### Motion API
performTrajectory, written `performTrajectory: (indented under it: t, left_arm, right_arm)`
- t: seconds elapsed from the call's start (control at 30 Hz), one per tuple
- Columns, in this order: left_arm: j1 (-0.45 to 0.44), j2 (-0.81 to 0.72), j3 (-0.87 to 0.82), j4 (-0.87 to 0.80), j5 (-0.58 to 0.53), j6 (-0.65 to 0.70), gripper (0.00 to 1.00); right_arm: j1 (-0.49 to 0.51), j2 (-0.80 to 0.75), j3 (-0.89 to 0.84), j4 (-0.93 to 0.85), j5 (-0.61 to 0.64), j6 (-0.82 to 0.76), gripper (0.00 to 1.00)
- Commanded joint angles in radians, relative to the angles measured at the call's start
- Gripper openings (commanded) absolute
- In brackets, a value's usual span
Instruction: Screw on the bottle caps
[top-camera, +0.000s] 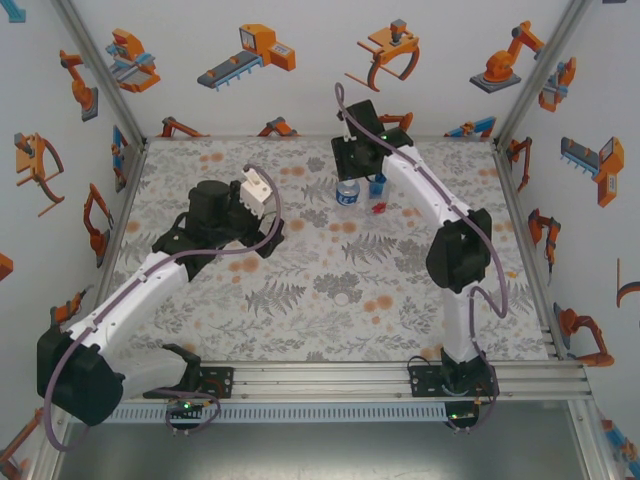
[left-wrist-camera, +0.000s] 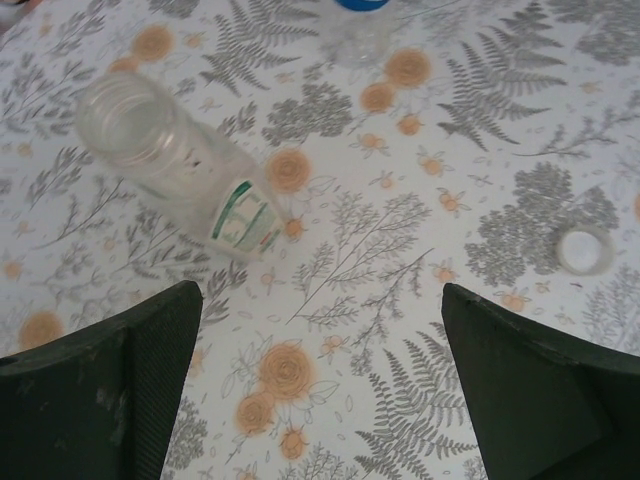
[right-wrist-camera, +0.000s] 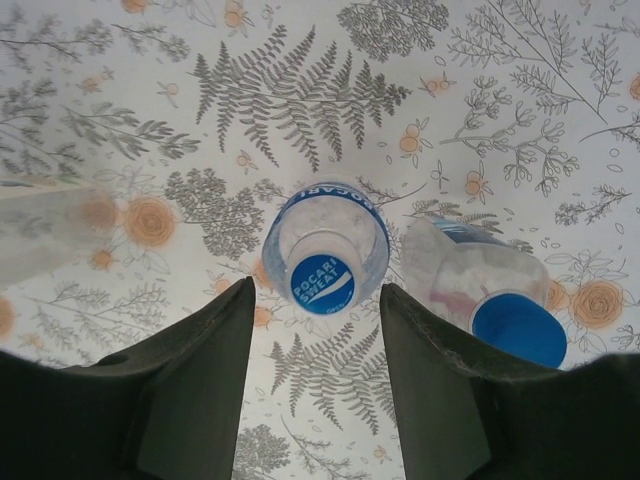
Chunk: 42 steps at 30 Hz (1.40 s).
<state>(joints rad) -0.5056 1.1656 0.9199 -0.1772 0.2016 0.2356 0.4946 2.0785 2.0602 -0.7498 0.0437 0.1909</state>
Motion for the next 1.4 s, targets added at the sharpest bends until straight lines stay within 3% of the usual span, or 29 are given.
performTrajectory:
  t: [0.0, 0.07, 0.27, 0.37, 0.43, 0.47, 0.67, 0.83, 1.2, 1.37]
  left_arm:
    - [0.017, -0.019, -0.017, 0.034, -0.129, -0.07, 0.97]
    - [0.018, -0.034, -0.017, 0.019, -0.17, -0.078, 0.97]
    - [0.046, -0.096, 0.022, -0.121, -0.343, -0.159, 0.97]
    - [0.057, -0.158, 0.008, -0.181, -0.418, -0.22, 0.97]
    - [0.06, -0.199, -0.004, -0.215, -0.459, -0.263, 0.97]
    - [0.06, -0.223, -0.011, -0.231, -0.472, -0.287, 0.97]
    - [0.06, -0.347, -0.07, -0.281, -0.457, -0.403, 0.97]
    - [0.061, -0.402, -0.112, -0.311, -0.452, -0.464, 0.97]
    - [0.06, -0.436, -0.134, -0.34, -0.456, -0.509, 0.97]
    - [0.06, -0.444, -0.147, -0.338, -0.454, -0.529, 0.97]
  right_arm:
    - [0.014, -0.116, -0.048, 0.04, -0.052, 0.017, 0.53]
    - [0.022, -0.157, -0.114, 0.095, -0.086, 0.029, 0.57]
    - [0.072, -0.289, -0.394, 0.396, -0.187, 0.089, 0.83]
    - [0.119, -0.321, -0.51, 0.543, -0.19, 0.092, 0.86]
    - [0.157, -0.328, -0.565, 0.623, -0.163, 0.105, 0.98]
    - [0.176, -0.333, -0.596, 0.672, -0.145, 0.113, 0.99]
    - [0.297, -0.303, -0.702, 0.888, 0.01, 0.117, 0.99]
    - [0.322, -0.259, -0.757, 1.027, -0.036, 0.19, 0.99]
    - [0.422, -0.068, -0.738, 1.25, 0.291, 0.111, 0.98]
    - [0.431, 0.037, -0.657, 1.289, 0.369, 0.123, 0.97]
